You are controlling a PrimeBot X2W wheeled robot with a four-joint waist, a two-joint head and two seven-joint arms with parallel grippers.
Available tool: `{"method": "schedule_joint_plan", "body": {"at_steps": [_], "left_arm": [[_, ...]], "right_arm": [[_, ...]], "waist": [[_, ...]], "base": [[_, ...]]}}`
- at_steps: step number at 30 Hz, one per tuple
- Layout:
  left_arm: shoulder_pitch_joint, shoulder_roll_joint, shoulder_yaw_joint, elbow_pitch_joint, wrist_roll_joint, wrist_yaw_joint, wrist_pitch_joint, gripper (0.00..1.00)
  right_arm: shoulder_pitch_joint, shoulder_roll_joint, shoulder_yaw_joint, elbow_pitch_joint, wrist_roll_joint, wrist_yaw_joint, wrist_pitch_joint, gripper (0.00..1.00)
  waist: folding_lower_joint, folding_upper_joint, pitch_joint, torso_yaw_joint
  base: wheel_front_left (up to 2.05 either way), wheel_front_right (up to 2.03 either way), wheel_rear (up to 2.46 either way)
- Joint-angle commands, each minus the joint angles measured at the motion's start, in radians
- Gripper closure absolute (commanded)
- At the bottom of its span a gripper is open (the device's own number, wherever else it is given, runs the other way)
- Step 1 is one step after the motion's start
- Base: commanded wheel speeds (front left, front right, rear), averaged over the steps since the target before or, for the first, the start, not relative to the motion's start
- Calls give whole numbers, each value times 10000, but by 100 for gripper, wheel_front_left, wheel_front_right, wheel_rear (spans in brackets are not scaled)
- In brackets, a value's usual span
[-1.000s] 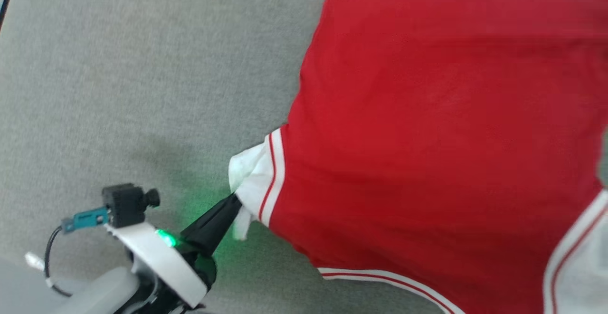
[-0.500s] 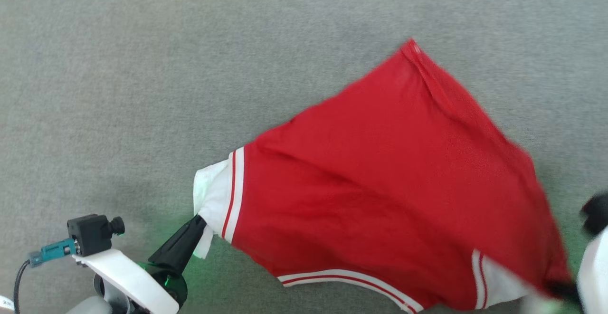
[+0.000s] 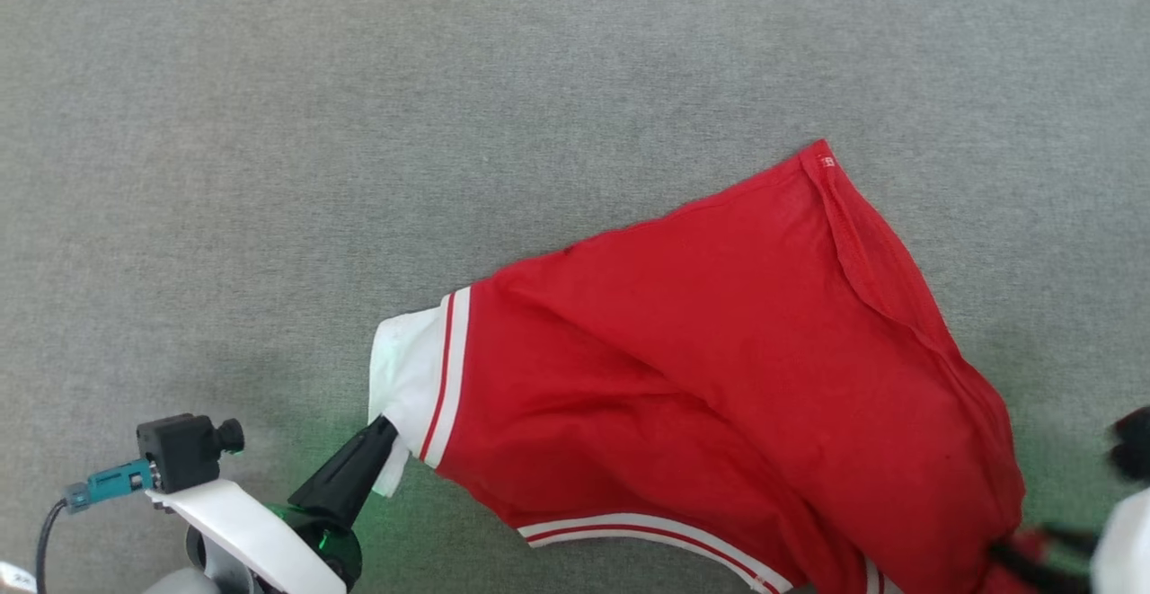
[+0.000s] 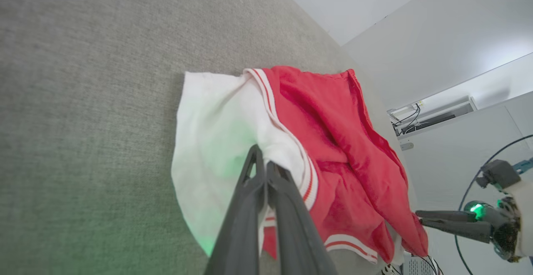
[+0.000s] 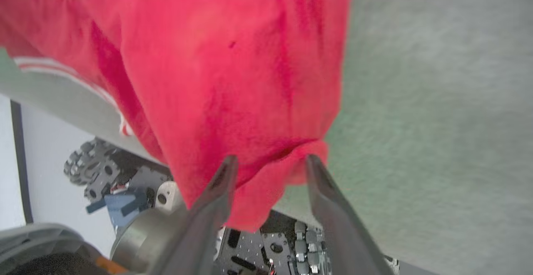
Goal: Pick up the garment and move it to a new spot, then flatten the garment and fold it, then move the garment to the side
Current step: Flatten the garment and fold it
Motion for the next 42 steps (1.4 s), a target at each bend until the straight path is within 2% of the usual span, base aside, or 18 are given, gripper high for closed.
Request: {"method": "schedule_joint_plan", "body": {"at_steps": [1,4,8,13,20,27,28,29,30,35,39,42], "left_arm": [[-32,-40,-41,-21,114,27,-49,100],[-212,-142,-111,-38,172,27,-49,100],[-363,-284,-211,-89,225,27,-48,100],[-720,-534,-446,-63,244,27,-48,100],[-1311,-881,-835,10,227,27,-36,100],[-1614,-1177,-1103,194,132,27,-36,100],[-1647,-1192,-1135,240,131,27,-36,100],[-1701,-1172,-1196,316,187,27,-36,100],[-1772,-1162,-1273,422,268,27,-36,100],[-2602,-992,-1712,972,349,27,-5,100],[-3565,-786,-1768,1327,400,27,72,100],[-4809,-581,-1728,1573,365,27,297,100]], "right_arm": [[-202,-39,-314,-129,25,-9,-139,0],[-1095,-281,-1347,-471,311,-7,-365,0],[-2715,-799,-1661,-216,-58,-7,-1048,0],[-4884,-1224,-149,1194,-636,-7,-2040,0],[-7446,-1342,2486,3561,-1319,-7,-2266,0],[-8227,-1592,3881,5479,-1223,-7,-1922,0],[-8186,-1635,4047,5621,-1109,-7,-1817,55],[-8193,-1663,4167,5708,-1014,-6,-1827,75],[-8211,-1628,4159,5819,-923,-7,-1936,100],[-8838,-1653,4182,6144,-1018,-16,-2969,100],[-9524,-1438,3616,6577,-1204,-16,-3724,100],[-10327,-1059,3005,7076,-1758,-15,-4485,100]], "waist": [[0,0,0,64],[0,0,59,259],[0,0,316,533],[0,0,767,881],[0,0,1378,1388],[0,0,1551,1780],[0,0,1529,1791],[0,0,1505,1787],[0,0,1464,1765],[0,0,1191,1497],[0,0,1075,1212],[0,0,1101,843]], "base": [[0,0,0],[0,0,0],[0,0,0],[0,0,0],[0,0,0],[0,0,0],[0,0,0],[0,0,0],[0,0,0],[0,0,0],[0,0,0],[0,0,0]]}}
